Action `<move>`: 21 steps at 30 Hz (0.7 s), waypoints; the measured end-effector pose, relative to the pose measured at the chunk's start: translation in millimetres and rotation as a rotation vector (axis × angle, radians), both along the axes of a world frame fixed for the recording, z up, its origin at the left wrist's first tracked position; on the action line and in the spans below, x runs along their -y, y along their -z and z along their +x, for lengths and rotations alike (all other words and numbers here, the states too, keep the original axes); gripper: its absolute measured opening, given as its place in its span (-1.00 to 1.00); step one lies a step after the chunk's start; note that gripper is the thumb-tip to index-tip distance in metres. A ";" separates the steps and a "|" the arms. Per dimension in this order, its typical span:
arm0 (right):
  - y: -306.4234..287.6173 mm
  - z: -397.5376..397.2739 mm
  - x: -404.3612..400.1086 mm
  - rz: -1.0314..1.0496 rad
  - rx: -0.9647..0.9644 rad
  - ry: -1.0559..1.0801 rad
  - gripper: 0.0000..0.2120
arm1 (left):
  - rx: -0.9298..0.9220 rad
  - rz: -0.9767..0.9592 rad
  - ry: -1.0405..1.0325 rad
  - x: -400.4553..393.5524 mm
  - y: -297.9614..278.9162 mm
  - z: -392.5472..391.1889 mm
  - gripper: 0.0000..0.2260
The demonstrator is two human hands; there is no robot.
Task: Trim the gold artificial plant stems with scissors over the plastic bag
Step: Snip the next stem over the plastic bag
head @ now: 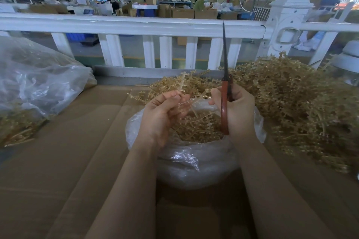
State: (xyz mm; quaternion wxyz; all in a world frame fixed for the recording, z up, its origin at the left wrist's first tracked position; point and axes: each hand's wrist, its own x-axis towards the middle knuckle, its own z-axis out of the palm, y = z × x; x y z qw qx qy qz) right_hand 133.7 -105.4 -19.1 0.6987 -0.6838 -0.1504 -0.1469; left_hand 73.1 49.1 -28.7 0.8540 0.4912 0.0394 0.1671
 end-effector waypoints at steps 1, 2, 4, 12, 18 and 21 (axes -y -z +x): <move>0.1 0.2 0.5 0.019 0.000 -0.004 -0.89 | -0.012 0.020 -0.003 -0.6 0.6 0.3 -0.93; 0.3 0.7 0.7 0.034 0.003 -0.004 -0.90 | -0.028 0.045 -0.003 -0.5 0.7 0.5 -0.93; 0.5 1.4 0.8 0.047 0.012 0.010 -0.90 | -0.057 0.097 0.001 0.6 0.3 0.1 -0.91; 2.2 4.5 1.3 0.109 0.047 0.040 -0.87 | -0.088 0.236 0.063 0.3 1.4 -1.6 -0.91; 2.7 2.4 -0.2 0.064 0.047 0.029 -0.87 | -0.051 -0.119 0.014 -3.2 0.8 1.6 -0.91; 3.2 0.7 1.1 0.024 0.097 -0.023 -0.84 | -0.004 -0.172 -0.053 -4.1 0.3 3.2 -0.89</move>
